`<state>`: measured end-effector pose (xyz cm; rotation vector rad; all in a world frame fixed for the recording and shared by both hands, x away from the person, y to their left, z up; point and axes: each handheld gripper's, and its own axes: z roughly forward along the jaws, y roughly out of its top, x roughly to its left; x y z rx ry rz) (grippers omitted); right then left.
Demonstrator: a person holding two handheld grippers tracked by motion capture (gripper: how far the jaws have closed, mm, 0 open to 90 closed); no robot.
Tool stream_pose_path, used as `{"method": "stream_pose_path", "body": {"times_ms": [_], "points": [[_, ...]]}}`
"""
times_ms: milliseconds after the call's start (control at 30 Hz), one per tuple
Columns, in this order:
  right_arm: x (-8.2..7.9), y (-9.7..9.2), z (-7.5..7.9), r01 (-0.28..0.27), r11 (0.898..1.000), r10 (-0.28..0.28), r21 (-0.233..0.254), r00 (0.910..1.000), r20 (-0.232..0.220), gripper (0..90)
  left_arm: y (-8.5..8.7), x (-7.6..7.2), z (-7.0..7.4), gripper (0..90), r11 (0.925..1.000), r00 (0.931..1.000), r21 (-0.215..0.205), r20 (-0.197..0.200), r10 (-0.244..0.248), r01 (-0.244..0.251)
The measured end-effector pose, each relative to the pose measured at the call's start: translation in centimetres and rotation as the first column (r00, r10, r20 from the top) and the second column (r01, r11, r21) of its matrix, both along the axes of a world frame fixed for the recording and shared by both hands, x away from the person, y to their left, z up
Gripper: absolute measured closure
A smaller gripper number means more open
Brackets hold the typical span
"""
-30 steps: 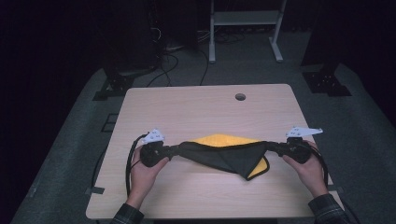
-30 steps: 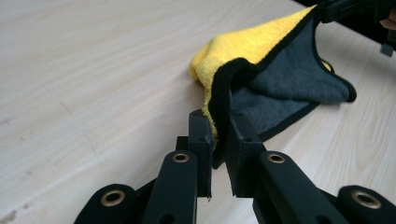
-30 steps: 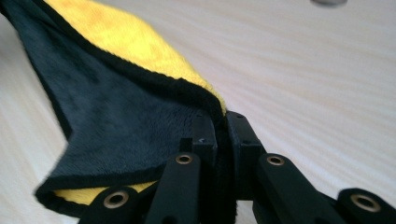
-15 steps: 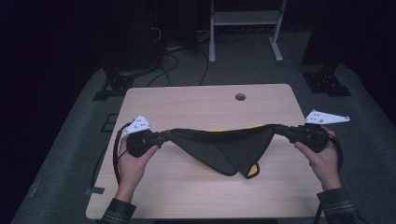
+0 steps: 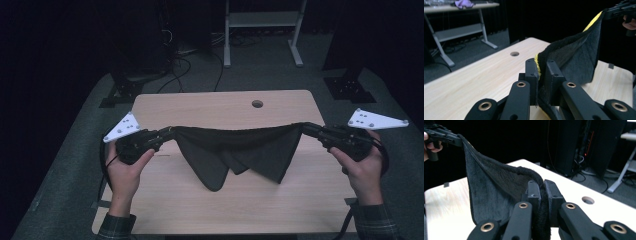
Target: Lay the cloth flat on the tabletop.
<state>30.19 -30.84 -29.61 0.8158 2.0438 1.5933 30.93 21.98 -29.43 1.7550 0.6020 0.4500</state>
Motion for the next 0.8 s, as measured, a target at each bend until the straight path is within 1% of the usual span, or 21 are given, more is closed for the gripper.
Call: {"method": "stream_pose_path", "body": {"times_ms": [167,333,367,433,467,533,600,633,667,700,767,800], "points": [[-2.0,0.1,2.0,-0.024,1.0,0.023,0.009,0.9984,0.051,83.2,0.6,-2.1,2.1,82.0,0.9997,0.9985,-0.01,0.052,-0.02,0.02],[-4.2,0.0,4.0,-0.058,0.998,0.056,0.014,0.9921,0.112,83.2,1.3,-4.5,4.1,82.0,0.9986,0.9931,-0.023,0.108,-0.044,0.047],[-4.8,0.1,4.5,-0.072,0.997,0.069,0.023,0.9902,0.122,83.2,1.4,-4.9,4.4,82.0,0.9982,0.9921,-0.029,0.115,-0.049,0.053],[-5.6,0.1,5.1,-0.088,0.996,0.083,0.024,0.9865,0.141,83.2,1.6,-5.4,4.9,82.0,0.9975,0.9906,-0.034,0.124,-0.058,0.063],[-5.9,0.1,5.3,-0.094,0.995,0.089,0.022,0.9851,0.147,83.2,1.7,-5.5,5.0,82.0,0.9971,0.9905,-0.034,0.122,-0.064,0.069],[-6.1,0.0,5.5,-0.098,0.995,0.093,0.023,0.9844,0.149,83.2,1.6,-5.2,4.7,82.0,0.9972,0.9923,-0.027,0.105,-0.067,0.07],[-5.5,0.0,5.0,-0.088,0.996,0.085,0.018,0.9884,0.125,83.2,1.4,-4.2,3.8,82.0,0.9975,0.9962,-0.017,0.055,-0.068,0.069],[-5.0,-0.1,4.5,-0.082,0.997,0.08,0.014,0.9913,0.105,83.2,1.2,-3.4,2.9,81.9,0.9979,0.9977,-0.002,0.017,-0.065,0.065],[-4.1,-0.2,3.6,-0.071,0.997,0.071,0.003,0.9953,0.067,83.2,1.1,-2.8,2.2,82.0,0.9979,0.9979,0.009,-0.011,-0.064,0.064],[-3.5,-0.2,3.0,-0.061,0.998,0.061,-0.004,0.9971,0.044,83.2,0.9,-1.9,1.2,81.9,0.998,0.997,0.014,-0.046,-0.062,0.062],[-1.8,-0.3,0.9,-0.042,0.999,0.042,-0.017,0.9987,-0.03,83.2,0.6,-0.2,-1.0,81.9,0.998,0.9926,0.028,-0.11,-0.053,0.056],[-1.0,-0.4,-0.2,-0.032,0.999,0.031,-0.021,0.9978,-0.058,83.2,0.3,0.7,-2.2,81.9,0.9977,0.9882,0.041,-0.145,-0.048,0.054]]}}
